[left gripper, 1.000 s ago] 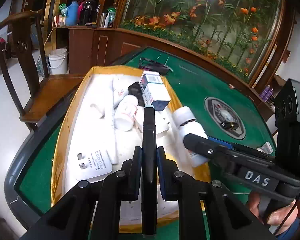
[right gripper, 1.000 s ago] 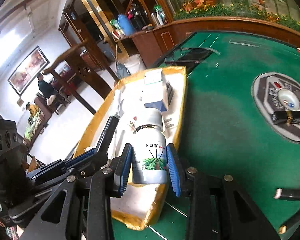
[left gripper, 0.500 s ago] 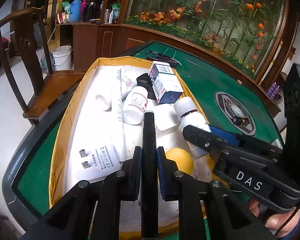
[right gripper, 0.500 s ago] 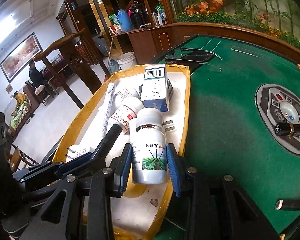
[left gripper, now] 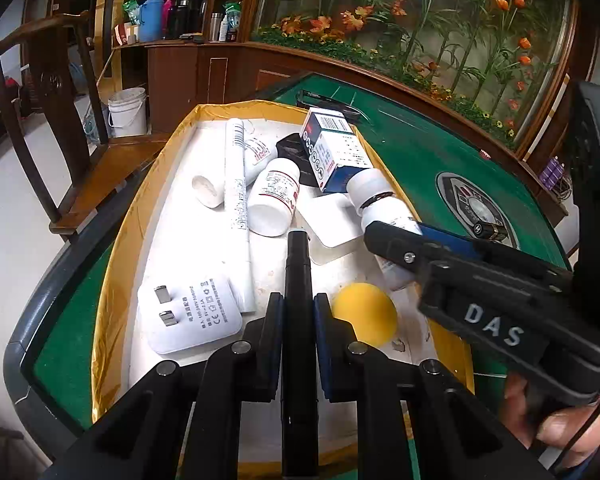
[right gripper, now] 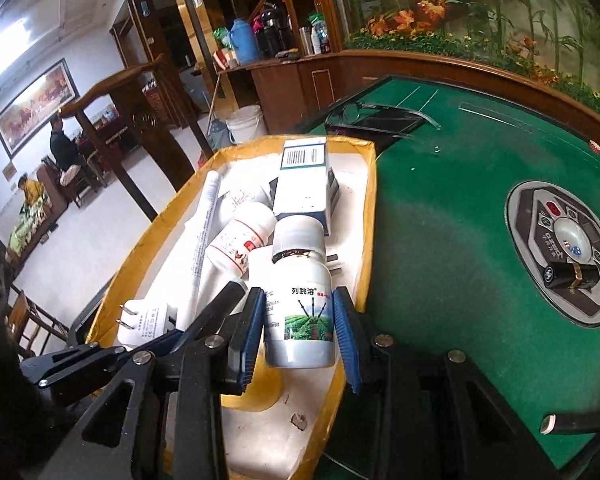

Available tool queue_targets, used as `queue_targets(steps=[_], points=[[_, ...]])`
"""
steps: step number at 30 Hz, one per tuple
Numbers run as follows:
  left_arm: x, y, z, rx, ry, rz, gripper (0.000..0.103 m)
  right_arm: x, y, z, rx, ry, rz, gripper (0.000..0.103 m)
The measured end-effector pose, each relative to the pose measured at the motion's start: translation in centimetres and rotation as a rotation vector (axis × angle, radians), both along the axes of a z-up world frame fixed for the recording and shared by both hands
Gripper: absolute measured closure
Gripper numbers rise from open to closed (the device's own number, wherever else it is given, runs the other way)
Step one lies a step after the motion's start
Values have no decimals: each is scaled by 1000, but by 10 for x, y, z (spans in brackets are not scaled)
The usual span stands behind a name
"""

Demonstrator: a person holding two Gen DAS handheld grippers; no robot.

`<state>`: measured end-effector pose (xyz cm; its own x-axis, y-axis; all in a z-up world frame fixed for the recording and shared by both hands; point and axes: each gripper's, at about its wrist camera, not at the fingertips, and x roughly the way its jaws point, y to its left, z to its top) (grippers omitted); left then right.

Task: Organize rigid objects
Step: 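Lower the bottle and marker into the tray and open both grippers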

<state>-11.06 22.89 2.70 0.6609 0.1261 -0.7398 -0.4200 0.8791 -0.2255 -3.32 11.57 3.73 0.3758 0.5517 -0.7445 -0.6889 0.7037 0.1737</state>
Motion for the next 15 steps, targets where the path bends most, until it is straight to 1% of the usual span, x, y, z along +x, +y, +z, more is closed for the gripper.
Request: queue_targets(steps=[4, 15], points=[[0, -1, -1, 13, 10, 6, 88, -1, 4, -1, -17, -21, 2, 69], [-3, 0, -4, 9, 21, 11, 88, 0, 11, -3, -39, -56, 5, 69]])
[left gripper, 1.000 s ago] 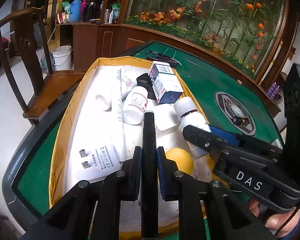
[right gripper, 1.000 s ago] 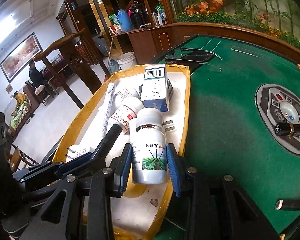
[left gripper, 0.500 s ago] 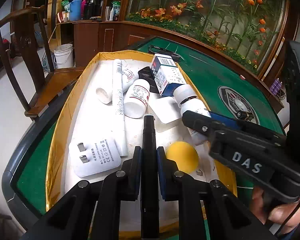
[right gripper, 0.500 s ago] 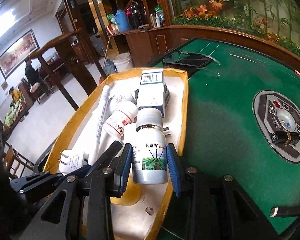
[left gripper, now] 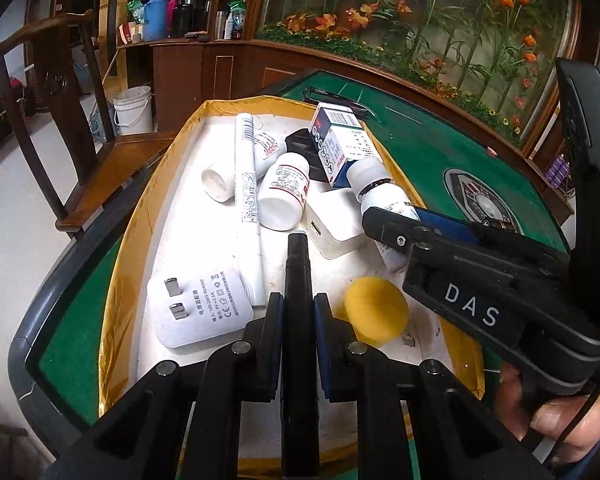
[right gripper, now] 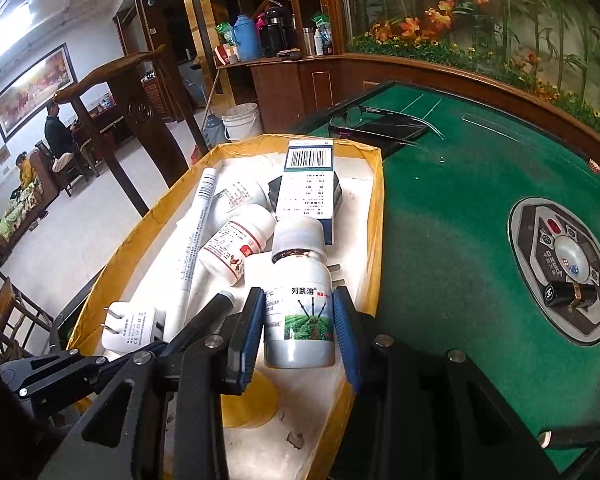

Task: Organize rigid objects
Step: 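Lower the bottle and marker into the tray and open both grippers, then move both grippers back from the tray to the tape rolls on the table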

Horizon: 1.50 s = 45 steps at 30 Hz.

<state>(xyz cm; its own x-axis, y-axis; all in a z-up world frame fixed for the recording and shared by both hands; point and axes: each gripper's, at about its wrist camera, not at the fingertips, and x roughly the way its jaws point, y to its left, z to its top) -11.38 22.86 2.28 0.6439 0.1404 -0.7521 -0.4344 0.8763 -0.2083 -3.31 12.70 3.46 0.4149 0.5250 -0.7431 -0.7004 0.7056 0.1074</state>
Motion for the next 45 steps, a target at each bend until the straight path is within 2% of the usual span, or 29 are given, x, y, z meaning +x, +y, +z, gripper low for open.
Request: queue_targets(steps=[9, 13, 23, 27, 29, 45], points=[[1, -1, -3, -9, 10, -8, 86, -2, 3, 0, -12, -18, 9, 69], [0, 0, -4, -12, 12, 0, 70, -2, 3, -1, -13, -18, 12, 69], [-3, 0, 6, -14, -13, 8, 60, 3, -4, 2, 19, 19, 3, 69], [-8, 0, 14, 6, -32, 21, 54, 1, -11, 12, 68, -8, -8, 59], [-10, 0, 17, 18, -38, 27, 51, 0, -14, 15, 84, -11, -9, 59], [-15, -17, 40, 61, -79, -4, 49, 7, -46, 37, 162, 7, -49, 55]])
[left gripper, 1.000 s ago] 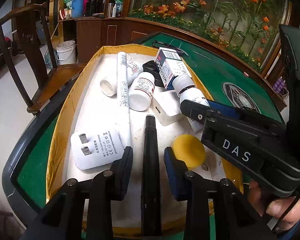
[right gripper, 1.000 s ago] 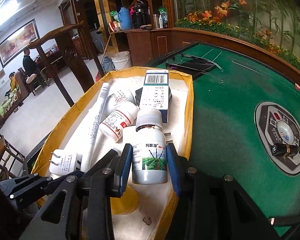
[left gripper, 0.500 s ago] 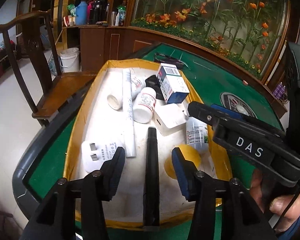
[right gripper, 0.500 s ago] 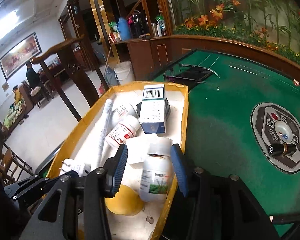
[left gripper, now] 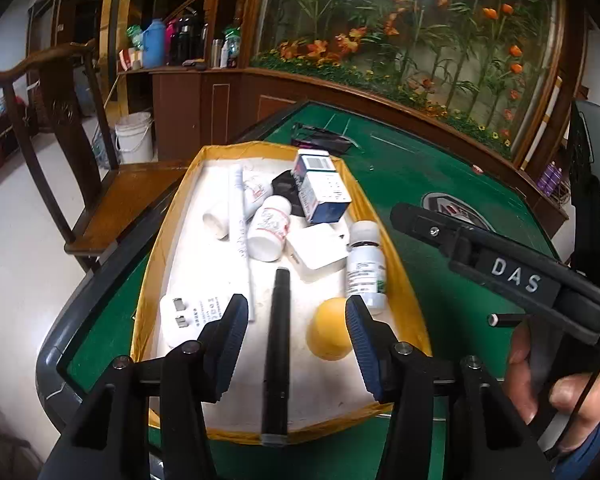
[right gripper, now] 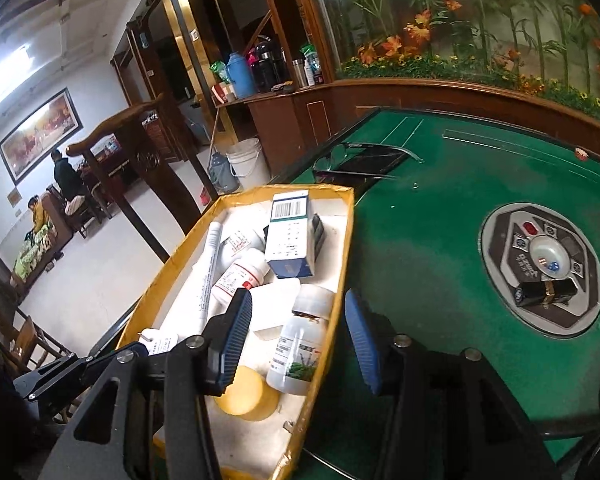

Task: Organize rigid objects
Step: 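Move both grippers back from the tray to the tape rolls on the table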

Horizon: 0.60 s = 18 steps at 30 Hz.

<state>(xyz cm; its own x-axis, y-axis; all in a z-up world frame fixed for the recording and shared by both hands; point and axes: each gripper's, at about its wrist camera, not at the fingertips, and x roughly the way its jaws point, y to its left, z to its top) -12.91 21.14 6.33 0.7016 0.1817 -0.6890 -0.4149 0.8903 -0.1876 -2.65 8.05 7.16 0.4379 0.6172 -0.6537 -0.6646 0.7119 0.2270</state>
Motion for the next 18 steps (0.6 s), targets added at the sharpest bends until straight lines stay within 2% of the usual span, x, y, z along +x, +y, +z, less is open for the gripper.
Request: queue_targets(steps=[8, 14, 18], points=[[3, -16, 11, 26, -18, -38, 48, 8, -39, 17, 48, 42, -24, 55], [6, -33, 19, 45, -29, -83, 47, 14, -89, 27, 62, 37, -61, 54], [11, -48, 23, 53, -31, -117, 47, 22, -130, 29, 62, 19, -123, 54]])
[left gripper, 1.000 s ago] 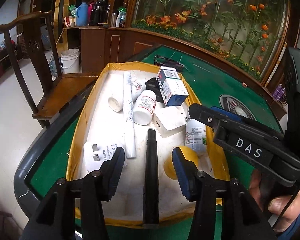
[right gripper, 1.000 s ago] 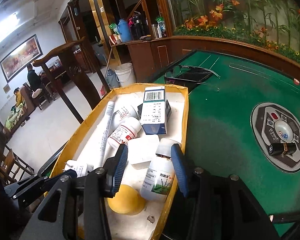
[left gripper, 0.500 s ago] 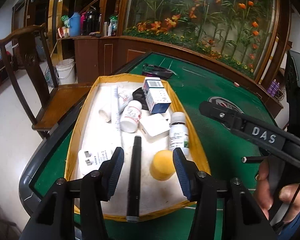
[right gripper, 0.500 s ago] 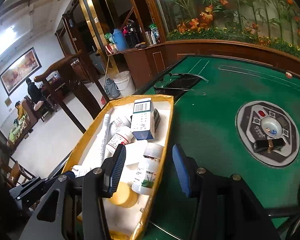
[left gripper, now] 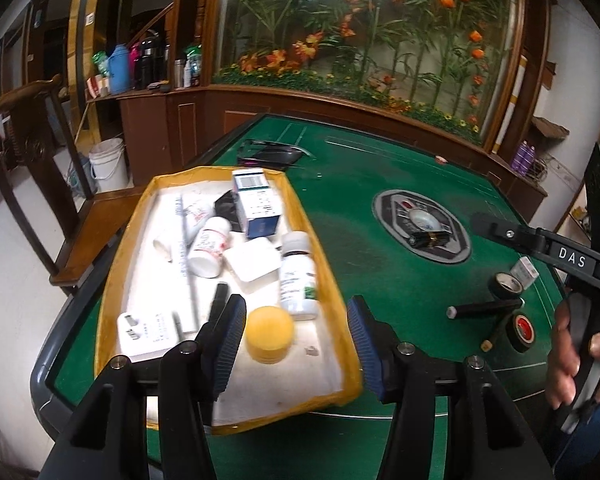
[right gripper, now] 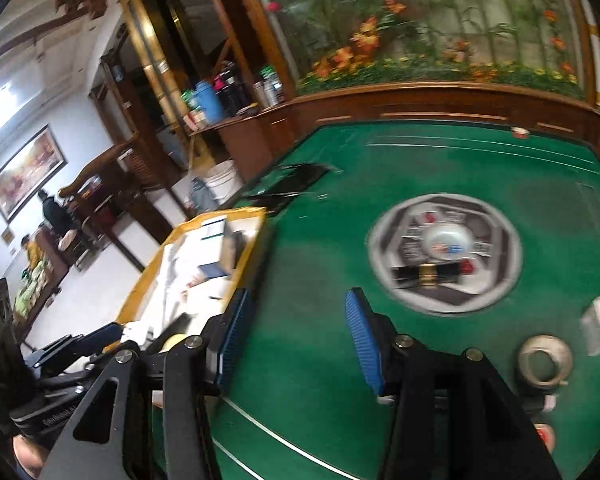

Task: Organize rigid objects
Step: 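Move both grippers back from the tray to the tape rolls on the table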

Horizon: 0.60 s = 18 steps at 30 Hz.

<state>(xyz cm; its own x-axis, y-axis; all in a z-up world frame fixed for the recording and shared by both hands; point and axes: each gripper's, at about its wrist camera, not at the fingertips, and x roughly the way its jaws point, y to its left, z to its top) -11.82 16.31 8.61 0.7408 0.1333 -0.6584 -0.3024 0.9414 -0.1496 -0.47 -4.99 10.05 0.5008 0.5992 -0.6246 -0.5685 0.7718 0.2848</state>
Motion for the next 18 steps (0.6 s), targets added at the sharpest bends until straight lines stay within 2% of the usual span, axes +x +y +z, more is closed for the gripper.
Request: queue_targets(steps=[8, 13, 18], points=[[17, -40, 7, 14, 8, -109, 47, 17, -94, -11, -27, -28, -158, 54], [33, -69, 7, 6, 18, -196, 46, 39, -150, -23, 20, 34, -294, 54], [51, -101, 1, 2, 46, -296, 44, 53, -177, -28, 61, 89, -384, 54]])
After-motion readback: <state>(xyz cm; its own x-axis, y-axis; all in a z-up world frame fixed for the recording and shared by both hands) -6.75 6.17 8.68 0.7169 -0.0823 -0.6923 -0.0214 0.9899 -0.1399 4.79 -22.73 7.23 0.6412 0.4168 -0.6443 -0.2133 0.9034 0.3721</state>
